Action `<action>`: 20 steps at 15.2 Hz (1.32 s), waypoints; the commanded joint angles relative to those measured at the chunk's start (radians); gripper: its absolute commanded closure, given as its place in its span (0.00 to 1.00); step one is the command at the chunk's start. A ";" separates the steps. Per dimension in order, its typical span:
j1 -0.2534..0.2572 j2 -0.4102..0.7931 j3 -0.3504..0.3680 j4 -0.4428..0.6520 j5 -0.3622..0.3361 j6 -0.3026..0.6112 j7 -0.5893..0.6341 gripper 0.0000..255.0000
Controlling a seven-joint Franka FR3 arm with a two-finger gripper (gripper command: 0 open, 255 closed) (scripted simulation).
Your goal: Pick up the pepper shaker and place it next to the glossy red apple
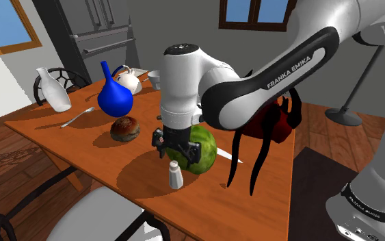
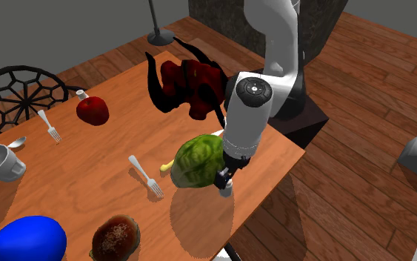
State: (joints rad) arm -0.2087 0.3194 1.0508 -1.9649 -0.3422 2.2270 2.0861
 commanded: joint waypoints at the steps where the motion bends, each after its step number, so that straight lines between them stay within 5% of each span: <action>1: 0.034 0.034 -0.030 0.004 -0.040 0.018 0.037 0.00; 14: 0.079 0.090 -0.078 -0.007 -0.102 0.065 0.076 0.00; 15: 0.079 0.090 -0.078 -0.007 -0.102 0.065 0.076 1.00; 20: 0.079 0.090 -0.079 -0.006 -0.103 0.065 0.077 1.00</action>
State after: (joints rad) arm -0.1292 0.4094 0.9725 -1.9710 -0.4447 2.2917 2.1627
